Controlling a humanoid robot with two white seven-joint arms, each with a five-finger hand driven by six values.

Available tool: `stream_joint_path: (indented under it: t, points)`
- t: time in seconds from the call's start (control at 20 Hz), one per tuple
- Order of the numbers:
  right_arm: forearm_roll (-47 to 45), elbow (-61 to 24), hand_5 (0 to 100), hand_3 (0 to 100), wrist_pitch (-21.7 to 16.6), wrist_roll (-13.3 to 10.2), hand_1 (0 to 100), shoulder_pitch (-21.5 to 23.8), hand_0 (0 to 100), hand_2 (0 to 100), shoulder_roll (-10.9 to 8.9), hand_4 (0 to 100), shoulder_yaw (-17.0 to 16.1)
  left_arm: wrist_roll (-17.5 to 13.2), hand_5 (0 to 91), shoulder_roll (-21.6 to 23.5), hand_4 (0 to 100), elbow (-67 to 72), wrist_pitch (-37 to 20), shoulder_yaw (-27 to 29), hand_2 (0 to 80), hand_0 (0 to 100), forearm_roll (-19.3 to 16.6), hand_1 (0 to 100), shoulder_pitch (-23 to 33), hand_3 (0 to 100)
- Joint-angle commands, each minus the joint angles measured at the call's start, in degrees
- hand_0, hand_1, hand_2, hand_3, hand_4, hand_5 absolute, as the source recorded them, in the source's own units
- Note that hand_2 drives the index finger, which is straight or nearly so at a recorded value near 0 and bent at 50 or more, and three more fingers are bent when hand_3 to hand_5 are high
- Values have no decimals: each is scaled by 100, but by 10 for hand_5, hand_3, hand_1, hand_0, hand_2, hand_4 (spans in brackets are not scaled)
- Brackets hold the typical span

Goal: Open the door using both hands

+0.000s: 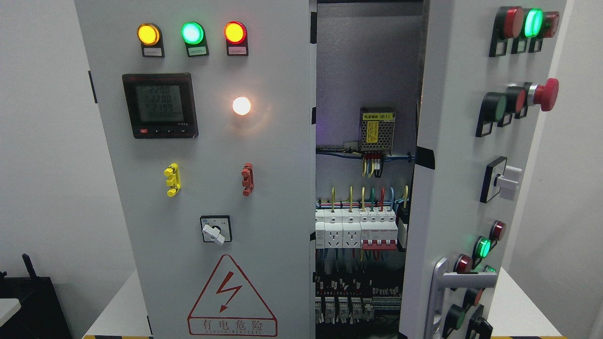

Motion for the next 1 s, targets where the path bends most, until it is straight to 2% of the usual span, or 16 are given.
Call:
stream_joint_path:
  t: [0.0,0.25,0.4,0.55,0.65,0.8,0.95]
  points:
    - [-106,0,0,0,2,10,0,0,0,0,1,0,0,-147,0,1107,33,-1277,-1,677,0,0,545,0,35,0]
    - [-106,0,0,0,2,10,0,0,0,0,1,0,0,-305,0,1845,33,-1558,-1,932,0,0,1229,0,35,0]
    - [-106,0,0,0,2,1,0,0,0,0,1,0,0,-822,0,2056,33,-1594,-1,1108,0,0,1555,0,27,0]
    - [-106,0,0,0,2,10,0,0,0,0,1,0,0,-1201,0,2355,33,-1603,-10,1283,0,0,1836,0,9,0]
    - [-106,0,0,0,2,1,0,0,0,0,1,0,0,-1455,0,2627,33,-1612,-1,1485,0,0,2178,0,-9,0]
    - [-106,0,0,0,2,10,0,0,0,0,1,0,0,-1658,0,2970,33,-1611,-1,1793,0,0,2794,0,-44,0]
    - [-106,0,0,0,2,10,0,0,0,0,1,0,0,-1816,0,3269,33,-1612,25,2039,0,0,3102,0,-44,0]
